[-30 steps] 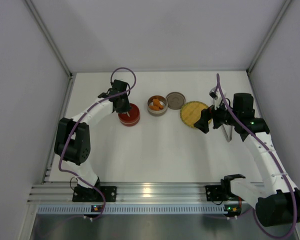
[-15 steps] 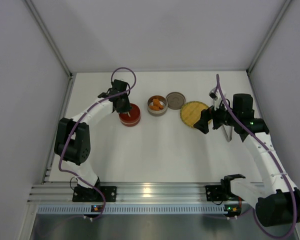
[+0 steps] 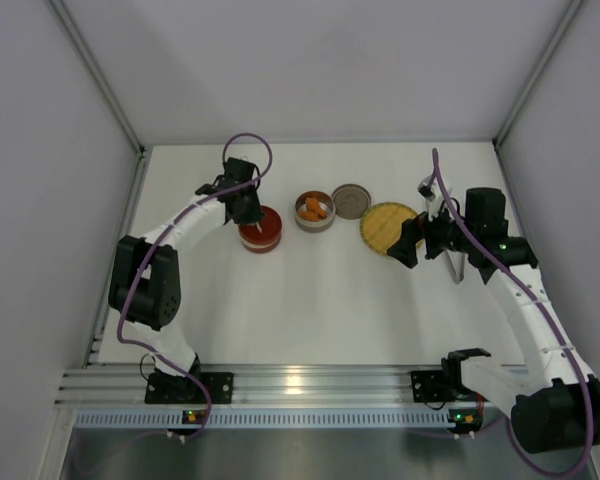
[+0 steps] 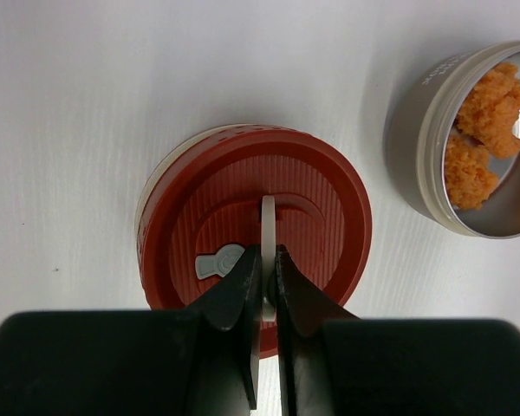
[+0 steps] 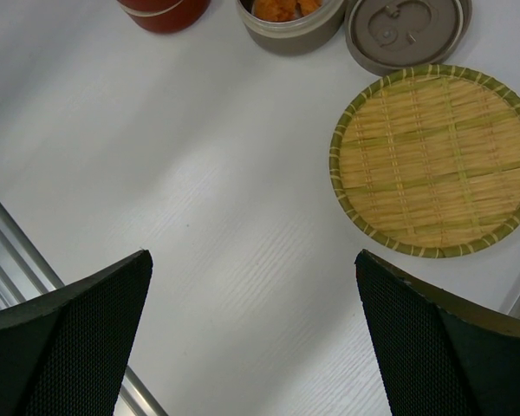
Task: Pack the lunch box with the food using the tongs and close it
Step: Move the packing box to the center of the board, then pick up the box lid from the center of the board.
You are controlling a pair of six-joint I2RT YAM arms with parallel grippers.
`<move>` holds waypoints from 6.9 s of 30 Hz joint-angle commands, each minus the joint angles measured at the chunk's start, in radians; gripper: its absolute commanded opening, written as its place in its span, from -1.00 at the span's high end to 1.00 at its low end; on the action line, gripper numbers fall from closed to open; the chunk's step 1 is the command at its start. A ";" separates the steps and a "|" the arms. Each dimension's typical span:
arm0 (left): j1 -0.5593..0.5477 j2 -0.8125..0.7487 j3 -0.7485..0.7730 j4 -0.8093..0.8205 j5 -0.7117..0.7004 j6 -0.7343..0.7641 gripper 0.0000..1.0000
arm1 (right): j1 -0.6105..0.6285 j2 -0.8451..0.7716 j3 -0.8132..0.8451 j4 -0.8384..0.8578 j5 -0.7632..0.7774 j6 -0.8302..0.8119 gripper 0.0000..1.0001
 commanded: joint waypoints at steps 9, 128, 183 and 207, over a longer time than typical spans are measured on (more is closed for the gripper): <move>0.007 -0.052 0.042 0.035 0.023 -0.001 1.00 | -0.025 -0.015 -0.010 0.046 -0.017 0.007 -0.99; -0.301 -0.423 -0.295 -0.618 0.563 1.400 0.28 | -0.023 -0.026 0.033 -0.036 -0.001 -0.016 -0.99; 0.289 -0.119 0.041 -0.071 1.307 0.489 -0.29 | 0.239 1.056 0.839 -0.080 0.195 -0.535 -0.13; 0.319 -0.079 0.011 -0.176 1.335 0.613 -0.27 | 0.306 1.232 0.877 -0.053 0.327 -0.614 -0.01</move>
